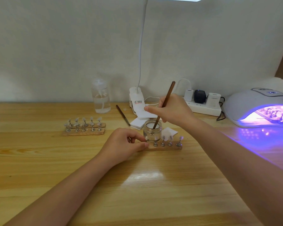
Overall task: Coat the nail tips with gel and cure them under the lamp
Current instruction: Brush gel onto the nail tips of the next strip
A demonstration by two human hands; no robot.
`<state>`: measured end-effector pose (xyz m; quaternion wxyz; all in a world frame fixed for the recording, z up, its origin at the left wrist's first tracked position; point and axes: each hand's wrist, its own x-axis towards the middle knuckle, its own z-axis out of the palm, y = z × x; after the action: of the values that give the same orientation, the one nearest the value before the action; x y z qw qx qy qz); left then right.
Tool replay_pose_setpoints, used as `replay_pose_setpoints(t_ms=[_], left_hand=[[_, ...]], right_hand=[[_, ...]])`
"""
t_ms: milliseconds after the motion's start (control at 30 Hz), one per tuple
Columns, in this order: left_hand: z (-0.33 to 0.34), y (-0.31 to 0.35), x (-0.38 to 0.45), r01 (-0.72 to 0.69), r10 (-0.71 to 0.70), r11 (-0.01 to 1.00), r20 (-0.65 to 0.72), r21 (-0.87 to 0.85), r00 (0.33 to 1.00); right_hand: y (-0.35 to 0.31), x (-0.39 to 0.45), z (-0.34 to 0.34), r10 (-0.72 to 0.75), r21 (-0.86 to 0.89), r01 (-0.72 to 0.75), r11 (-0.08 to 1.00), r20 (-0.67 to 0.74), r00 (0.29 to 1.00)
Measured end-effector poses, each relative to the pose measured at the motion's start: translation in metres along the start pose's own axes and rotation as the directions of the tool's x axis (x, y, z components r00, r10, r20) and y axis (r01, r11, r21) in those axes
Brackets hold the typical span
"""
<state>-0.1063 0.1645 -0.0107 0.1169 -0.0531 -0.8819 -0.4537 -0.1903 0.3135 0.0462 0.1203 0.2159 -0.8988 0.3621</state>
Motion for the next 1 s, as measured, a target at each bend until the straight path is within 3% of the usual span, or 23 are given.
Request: replay_pose_setpoints(t_ms=[133, 300, 800, 1000], left_hand=[[0.002, 0.001, -0.001, 0.002, -0.002, 1.000, -0.011, -0.029, 1.000], [0.004, -0.001, -0.001, 0.005, -0.006, 0.996, -0.018, -0.084, 1.000], [0.005, 0.001, -0.002, -0.069, 0.067, 0.996, -0.045, -0.063, 0.997], [0.006, 0.001, -0.005, -0.127, 0.127, 0.992, -0.092, 0.006, 0.988]], right_hand=[[0.006, 0.003, -0.012, 0.088, 0.215, -0.062, 0.975, -0.114, 0.990], [0.018, -0.001, -0.015, 0.239, 0.376, -0.174, 0.910, -0.132, 0.962], [0.024, -0.004, -0.027, 0.342, 0.424, -0.257, 0.868, -0.135, 0.930], [0.023, -0.007, -0.022, 0.392, 0.496, -0.306, 0.813, -0.076, 0.917]])
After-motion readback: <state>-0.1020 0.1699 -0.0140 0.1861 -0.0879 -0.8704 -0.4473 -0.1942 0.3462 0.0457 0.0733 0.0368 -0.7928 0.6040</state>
